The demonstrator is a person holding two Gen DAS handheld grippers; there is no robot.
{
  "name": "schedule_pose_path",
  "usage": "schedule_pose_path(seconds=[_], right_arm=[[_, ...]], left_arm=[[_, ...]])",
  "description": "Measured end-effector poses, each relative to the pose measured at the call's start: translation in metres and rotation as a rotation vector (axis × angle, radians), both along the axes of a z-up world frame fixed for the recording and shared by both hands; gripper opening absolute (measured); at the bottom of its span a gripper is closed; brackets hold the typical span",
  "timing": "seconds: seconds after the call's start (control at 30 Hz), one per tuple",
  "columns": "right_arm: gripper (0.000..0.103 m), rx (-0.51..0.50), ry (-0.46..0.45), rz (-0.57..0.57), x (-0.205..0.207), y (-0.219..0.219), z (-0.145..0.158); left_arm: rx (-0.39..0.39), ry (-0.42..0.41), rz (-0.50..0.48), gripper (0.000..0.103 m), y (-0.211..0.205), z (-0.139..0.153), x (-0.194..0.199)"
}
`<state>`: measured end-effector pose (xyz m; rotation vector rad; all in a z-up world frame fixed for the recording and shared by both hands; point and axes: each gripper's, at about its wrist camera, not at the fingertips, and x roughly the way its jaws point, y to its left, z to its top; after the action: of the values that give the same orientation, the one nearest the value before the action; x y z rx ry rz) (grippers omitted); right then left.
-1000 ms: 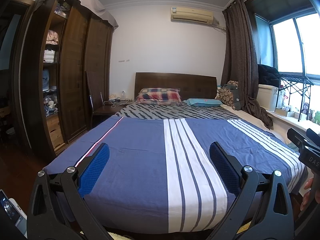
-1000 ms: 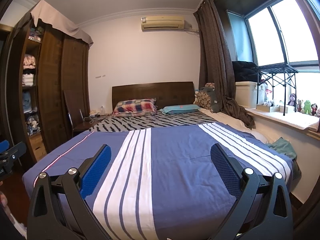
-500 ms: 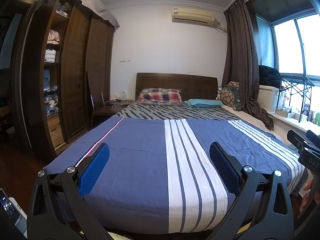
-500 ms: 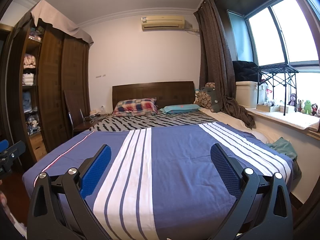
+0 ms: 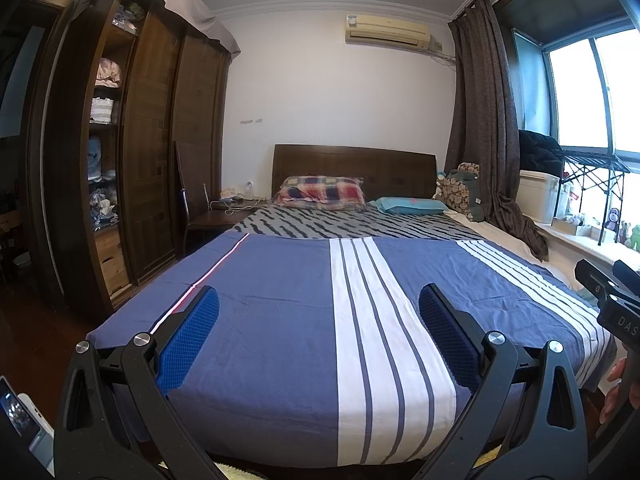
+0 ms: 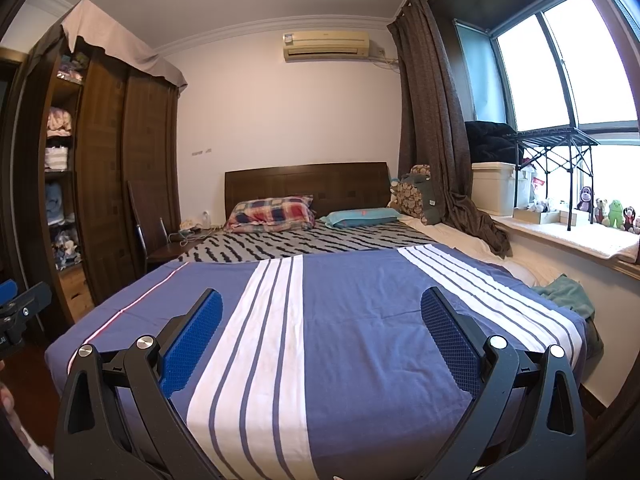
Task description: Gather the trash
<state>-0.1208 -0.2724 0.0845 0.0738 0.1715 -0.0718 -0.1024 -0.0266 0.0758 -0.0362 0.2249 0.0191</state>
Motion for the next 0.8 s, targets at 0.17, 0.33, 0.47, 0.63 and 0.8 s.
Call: schedule_pose_path(seconds=[0.17,0.33,0.47,0.63,0.8], right_arm=[[0.1,0.0,0.002,0.0,-0.0001,0.0002,-0.0001],[0.1,0.001,0.004,-0.002,-0.0005,-0.0003,-0.0005],[0.1,0.0,0.008,0.001,0.0005,-0.0003,-0.0018],[0.1,-0.002,0.015,0.008,0.0035,-0.0014,-0.0036],[0.1,0.003,0.019,0.001,0.0069,-0.0036,-0.0047]], left_arm=[[-0.002,0.001,0.007,0.095,0.0007,0.0006,0.0002],[0.005,-0.005,0.019,0.095,0.0007,0.0013,0.0006],[0.004,-0.002,0.004,0.095,-0.0009,0.0018,0.002],[-0.018,0.007,-0.024,0.095,0.0015,0.0012,0.0035],[-0.01,0.019,-0.019,0.095,0.0023,-0.0018,0.0088]])
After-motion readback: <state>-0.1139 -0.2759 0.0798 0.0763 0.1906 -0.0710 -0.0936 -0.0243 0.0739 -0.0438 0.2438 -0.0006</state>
